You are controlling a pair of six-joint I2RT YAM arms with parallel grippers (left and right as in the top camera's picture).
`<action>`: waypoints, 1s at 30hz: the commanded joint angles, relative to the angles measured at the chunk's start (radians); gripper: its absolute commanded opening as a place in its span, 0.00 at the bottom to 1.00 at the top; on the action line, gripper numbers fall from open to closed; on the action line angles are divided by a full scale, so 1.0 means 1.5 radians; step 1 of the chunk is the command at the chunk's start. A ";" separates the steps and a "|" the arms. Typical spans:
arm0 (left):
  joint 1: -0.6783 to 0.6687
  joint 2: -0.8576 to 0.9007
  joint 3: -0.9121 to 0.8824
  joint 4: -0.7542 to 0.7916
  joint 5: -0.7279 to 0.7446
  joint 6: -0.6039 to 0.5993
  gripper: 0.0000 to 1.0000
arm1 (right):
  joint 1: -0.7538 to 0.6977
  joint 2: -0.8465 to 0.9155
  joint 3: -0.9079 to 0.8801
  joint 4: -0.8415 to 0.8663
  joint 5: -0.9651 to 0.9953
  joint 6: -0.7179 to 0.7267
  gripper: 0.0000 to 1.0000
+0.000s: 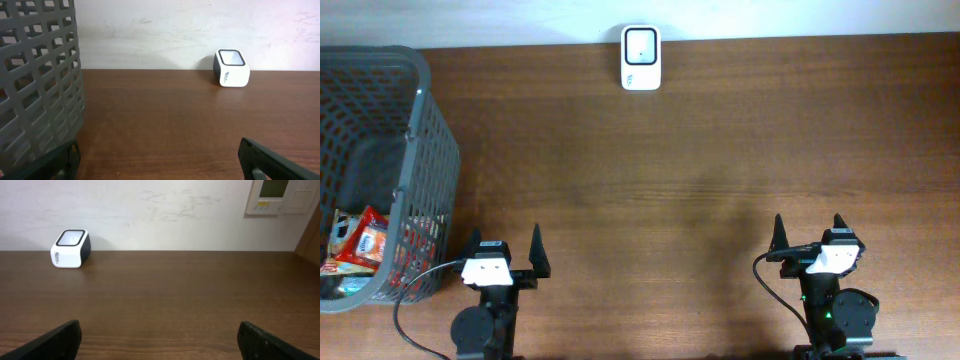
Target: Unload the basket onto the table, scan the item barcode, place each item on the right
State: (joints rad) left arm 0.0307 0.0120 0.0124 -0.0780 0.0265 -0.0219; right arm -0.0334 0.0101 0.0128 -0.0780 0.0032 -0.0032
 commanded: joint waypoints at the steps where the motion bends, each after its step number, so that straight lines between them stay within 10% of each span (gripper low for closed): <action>1: 0.003 -0.004 -0.002 -0.002 0.003 0.010 0.99 | -0.004 -0.004 -0.005 -0.003 0.004 0.002 0.98; 4: 0.003 -0.004 -0.002 0.033 0.027 -0.013 0.99 | -0.004 -0.004 -0.005 -0.003 0.004 0.002 0.98; 10: 0.003 -0.004 -0.002 0.274 0.431 -0.135 0.99 | -0.004 -0.004 -0.005 -0.003 0.004 0.002 0.98; 17: 0.003 -0.004 0.014 0.581 0.488 -0.172 0.99 | -0.004 -0.004 -0.005 -0.003 0.004 0.002 0.99; 25: 0.003 0.067 0.317 0.225 0.323 -0.056 0.99 | -0.004 -0.004 -0.005 -0.003 0.004 0.002 0.99; 30: 0.003 0.161 0.473 0.143 0.463 -0.017 0.99 | -0.004 -0.004 -0.005 -0.003 0.004 0.002 0.99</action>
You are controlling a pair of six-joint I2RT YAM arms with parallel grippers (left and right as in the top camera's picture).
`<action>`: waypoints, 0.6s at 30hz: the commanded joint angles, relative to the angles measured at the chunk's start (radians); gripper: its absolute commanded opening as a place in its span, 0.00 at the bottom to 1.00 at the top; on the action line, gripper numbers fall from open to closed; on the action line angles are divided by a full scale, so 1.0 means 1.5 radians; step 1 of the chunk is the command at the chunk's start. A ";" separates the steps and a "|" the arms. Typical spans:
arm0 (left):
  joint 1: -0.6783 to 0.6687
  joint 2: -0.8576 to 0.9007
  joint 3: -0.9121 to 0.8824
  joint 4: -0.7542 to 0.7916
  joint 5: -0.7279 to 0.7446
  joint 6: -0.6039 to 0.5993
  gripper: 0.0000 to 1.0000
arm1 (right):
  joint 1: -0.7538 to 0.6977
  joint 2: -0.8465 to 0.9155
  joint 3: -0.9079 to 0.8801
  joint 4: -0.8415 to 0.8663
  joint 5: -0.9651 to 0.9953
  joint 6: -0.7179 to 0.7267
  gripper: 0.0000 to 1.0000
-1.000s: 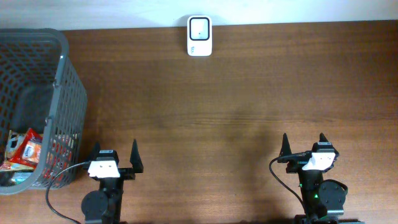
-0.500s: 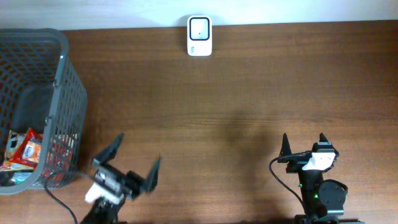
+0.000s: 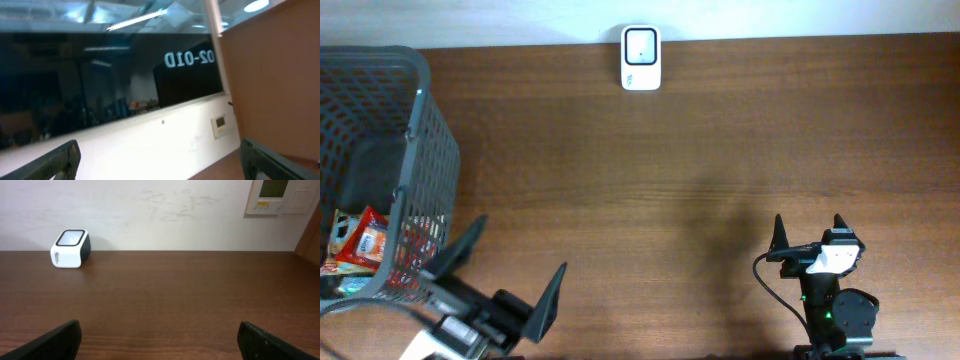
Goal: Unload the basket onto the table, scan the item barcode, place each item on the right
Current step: 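Reach left gripper into basket, grasp small orange tissue pack, place on table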
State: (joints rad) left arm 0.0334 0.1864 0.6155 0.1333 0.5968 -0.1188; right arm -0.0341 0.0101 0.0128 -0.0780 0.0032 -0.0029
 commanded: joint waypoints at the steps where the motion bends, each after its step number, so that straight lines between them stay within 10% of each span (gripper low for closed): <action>1: 0.002 0.053 0.082 0.019 0.093 0.048 0.99 | -0.004 -0.004 -0.005 -0.003 0.004 0.002 0.98; 6: 0.002 0.107 0.146 0.028 0.021 0.046 0.99 | -0.004 -0.004 -0.005 -0.003 0.004 0.002 0.99; 18: 0.007 0.650 0.773 -0.717 -0.232 0.090 0.99 | -0.004 -0.004 -0.005 -0.003 0.004 0.002 0.98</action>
State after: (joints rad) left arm 0.0345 1.0348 1.5959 -0.8471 0.3985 -0.0135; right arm -0.0341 0.0101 0.0128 -0.0776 0.0032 -0.0036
